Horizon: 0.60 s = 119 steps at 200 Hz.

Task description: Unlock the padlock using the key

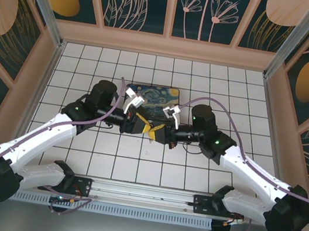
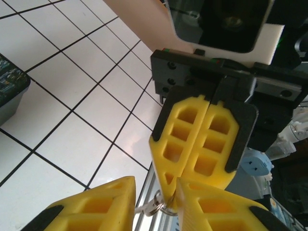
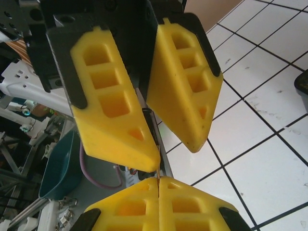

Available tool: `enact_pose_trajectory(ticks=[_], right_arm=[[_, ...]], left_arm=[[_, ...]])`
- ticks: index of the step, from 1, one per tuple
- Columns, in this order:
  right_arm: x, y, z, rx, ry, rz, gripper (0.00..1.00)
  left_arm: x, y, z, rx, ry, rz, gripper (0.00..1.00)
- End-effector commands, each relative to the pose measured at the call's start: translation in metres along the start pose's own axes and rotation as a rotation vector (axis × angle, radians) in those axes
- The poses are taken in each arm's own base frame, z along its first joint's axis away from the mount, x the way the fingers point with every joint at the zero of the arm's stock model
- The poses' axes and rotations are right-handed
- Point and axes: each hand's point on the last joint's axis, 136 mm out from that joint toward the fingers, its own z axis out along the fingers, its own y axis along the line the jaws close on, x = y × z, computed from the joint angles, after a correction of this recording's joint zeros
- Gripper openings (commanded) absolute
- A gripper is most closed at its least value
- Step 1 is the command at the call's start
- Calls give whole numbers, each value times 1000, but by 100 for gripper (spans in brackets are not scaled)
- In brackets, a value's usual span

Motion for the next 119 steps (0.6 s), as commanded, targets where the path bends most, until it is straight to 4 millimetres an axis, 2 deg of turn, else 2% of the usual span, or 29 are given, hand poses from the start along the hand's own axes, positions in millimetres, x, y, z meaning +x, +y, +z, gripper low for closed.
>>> enact_pose_trajectory(ticks=[1,24,98,106,119], right_arm=[[-2,6,2,-35,-3,-18,3],[-2,6,1,-33,-7,-20,3],[-3,4,-1,-45,-16,-11,2],[-3,3,0,-43,-11,-9,2],[-1,2,1,-45,-6,-4,2]], left_arm=[[-11,-12,-2,50,-28,29,29],[-6,-13,-3,59,-20,28,24],[5,-15,-6,63,3,29,24],[5,-15,-6,61,2,29,22],[5,-15,-6,65,4,29,12]])
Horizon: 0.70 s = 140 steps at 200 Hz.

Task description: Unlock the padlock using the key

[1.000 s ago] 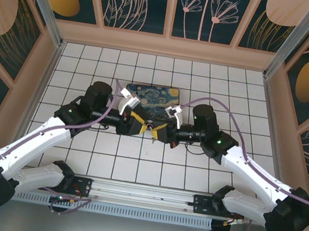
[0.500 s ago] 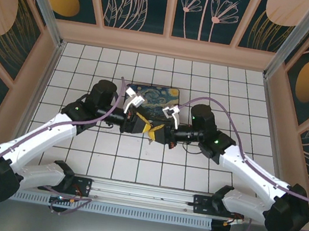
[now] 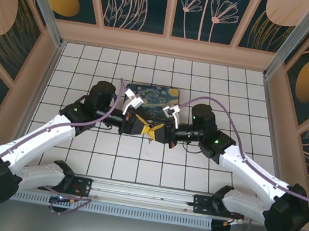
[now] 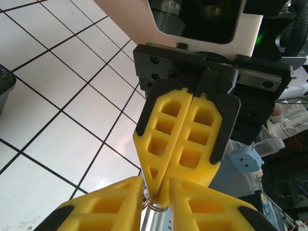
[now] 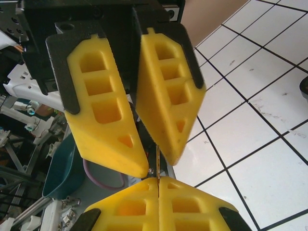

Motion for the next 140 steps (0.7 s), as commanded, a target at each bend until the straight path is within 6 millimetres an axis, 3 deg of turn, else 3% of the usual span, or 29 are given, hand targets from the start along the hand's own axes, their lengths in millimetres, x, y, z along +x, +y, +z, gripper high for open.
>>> enact_pose_trajectory(ticks=[1,15,44,61,78,91,124,140], right_arm=[[1,1,1,-28,1,3,2],[1,2,1,-31,-2,3,2],[-1,2,1,-33,-13,-3,4],[-1,2,1,-38,-13,-3,13],[1,2,1,-56,-10,-9,34],[2,3,-2,-73,-21,-15,42],[0,-12,-20,-63,-127,28,45],[-7,-10,-25,-71,-182,14,46]], left_arm=[[1,-8,-3,29,3,30,11],[2,-6,-3,27,6,25,0],[3,-7,-3,30,7,23,0],[0,-10,-4,36,-6,25,0],[-4,-11,-6,31,-29,14,0],[-9,-10,-7,34,-46,-9,0],[-19,-9,-12,47,-90,-59,0],[-20,-11,-14,46,-96,-64,0]])
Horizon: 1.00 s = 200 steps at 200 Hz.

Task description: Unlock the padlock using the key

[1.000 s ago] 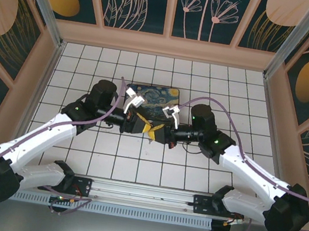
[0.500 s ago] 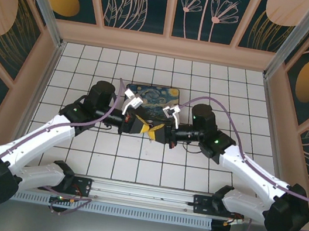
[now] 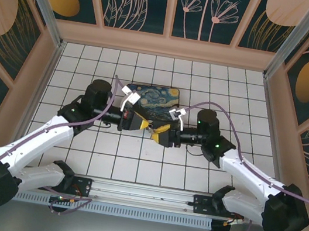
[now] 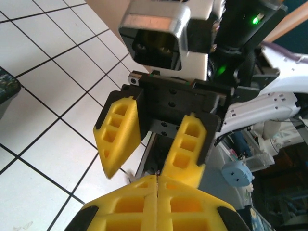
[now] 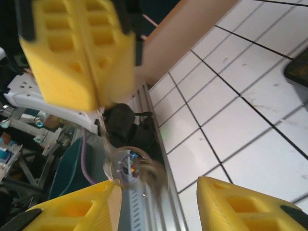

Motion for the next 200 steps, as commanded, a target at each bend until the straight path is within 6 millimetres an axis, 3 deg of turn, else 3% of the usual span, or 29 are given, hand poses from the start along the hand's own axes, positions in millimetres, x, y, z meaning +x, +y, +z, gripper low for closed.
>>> enact_pose_trajectory(ticks=[1,54,78,131,165,200], right_arm=[[-23,19,-11,-64,-114,-63,46],[-44,36,-12,-65,-204,-126,51],[-49,40,-14,-70,-234,-137,52],[-44,36,-3,-92,-219,-112,46],[-47,39,-5,-107,-245,-110,41],[-52,41,-10,-144,-314,-54,39]], left_arm=[[-7,-12,-5,39,-33,1,0],[-8,-3,-4,4,-51,-31,0],[-11,-7,-5,24,-70,-30,0],[-18,-15,-7,48,-103,-22,0],[-20,-16,-9,46,-123,-27,0],[-35,-18,-17,40,-238,-29,0]])
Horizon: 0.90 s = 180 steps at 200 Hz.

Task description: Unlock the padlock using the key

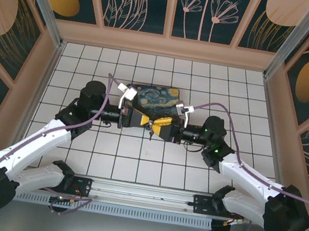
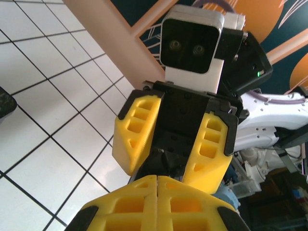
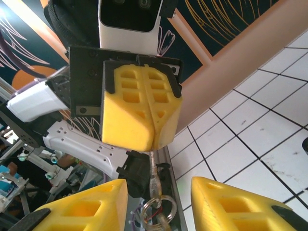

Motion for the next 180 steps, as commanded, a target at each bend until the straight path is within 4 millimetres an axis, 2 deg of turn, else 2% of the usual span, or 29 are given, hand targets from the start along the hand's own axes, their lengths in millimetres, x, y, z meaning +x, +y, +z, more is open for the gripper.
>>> enact_pose_trajectory(ticks=[1,31,53,83,127,180], right_arm=[[-11,8,-2,-43,-84,18,39],[-23,13,-10,-80,-198,93,37],[-26,10,-9,-81,-219,136,37],[-32,4,-8,-55,-249,150,43],[-44,-1,-4,-34,-270,138,44],[-48,10,9,-112,-252,125,40]], left_arm=[[-18,-11,-8,23,-120,23,0],[-32,-13,-18,27,-252,2,0],[-36,-13,-23,44,-314,-15,0],[-34,-19,-20,86,-292,-12,0],[-30,-24,-19,96,-247,7,0],[-28,-20,-18,90,-255,-6,0]])
